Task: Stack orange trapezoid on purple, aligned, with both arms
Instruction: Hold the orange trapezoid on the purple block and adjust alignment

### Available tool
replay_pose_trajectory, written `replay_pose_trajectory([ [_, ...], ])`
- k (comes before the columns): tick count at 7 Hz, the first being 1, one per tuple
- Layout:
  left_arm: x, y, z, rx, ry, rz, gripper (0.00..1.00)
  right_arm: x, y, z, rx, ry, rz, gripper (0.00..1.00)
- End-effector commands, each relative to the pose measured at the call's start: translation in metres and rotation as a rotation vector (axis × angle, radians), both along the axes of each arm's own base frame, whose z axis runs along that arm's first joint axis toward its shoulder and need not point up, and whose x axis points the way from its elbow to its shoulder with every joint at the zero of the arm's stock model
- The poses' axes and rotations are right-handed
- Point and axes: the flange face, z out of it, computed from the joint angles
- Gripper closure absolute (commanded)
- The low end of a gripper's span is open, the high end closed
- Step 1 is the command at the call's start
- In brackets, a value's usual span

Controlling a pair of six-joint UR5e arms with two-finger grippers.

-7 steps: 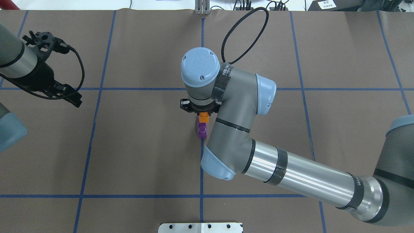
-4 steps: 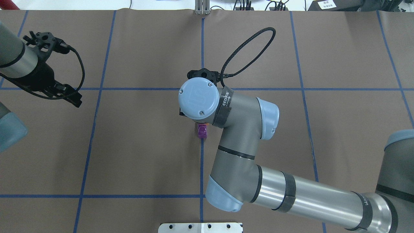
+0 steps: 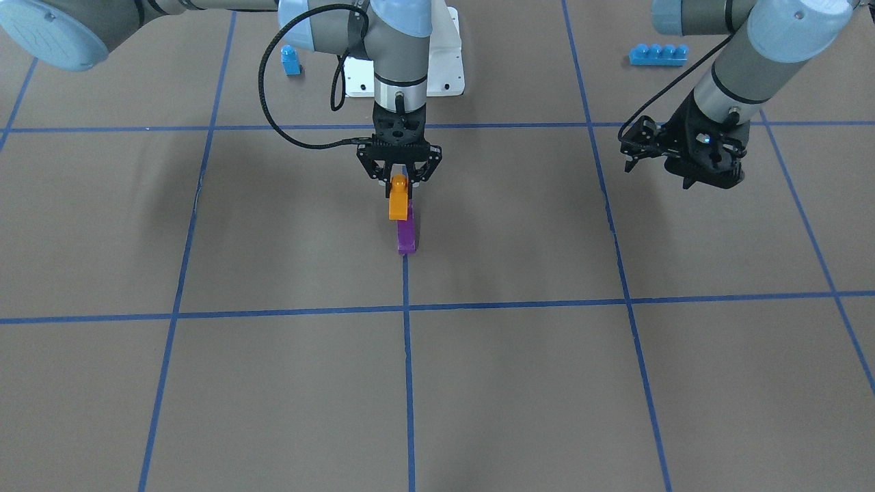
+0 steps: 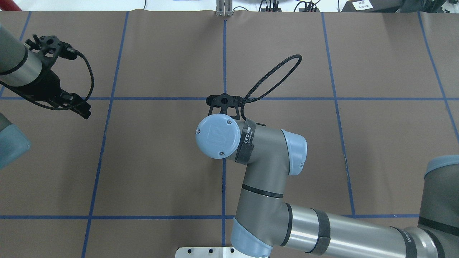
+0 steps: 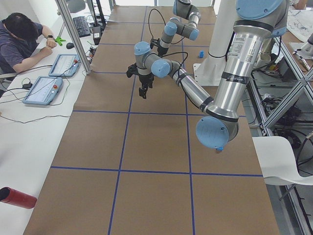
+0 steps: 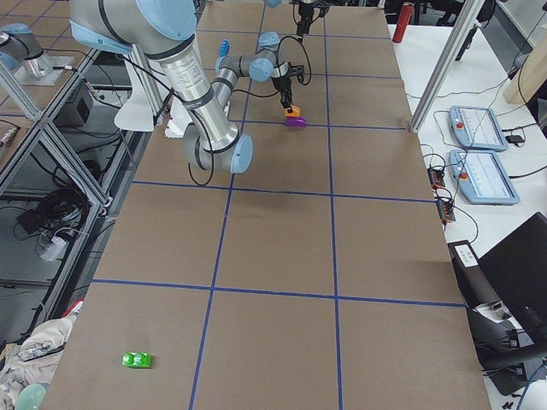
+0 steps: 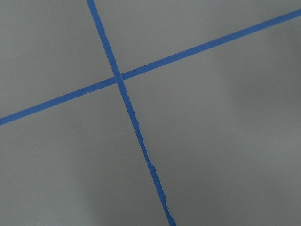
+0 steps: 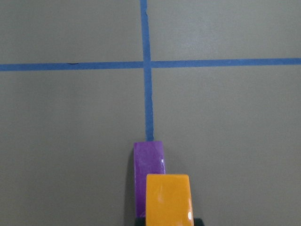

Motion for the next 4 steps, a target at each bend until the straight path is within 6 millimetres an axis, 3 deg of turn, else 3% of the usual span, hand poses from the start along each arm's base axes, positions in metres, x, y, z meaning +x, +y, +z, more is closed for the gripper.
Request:
replay_pose_trajectory([
  [1,0.0002,-0.0003,0.0006,-0.001,-0.001,0.000,0.00,-0.0029,0.0020,0.0012,0.010,0.006,-0.009,1.00],
  [4,0.0009,-0.0012,0.0023,-0.004,-0.003,0.000,0.00,0.0002,-0.0038,-0.0014,0.038,0.010,-0.025,1.00],
])
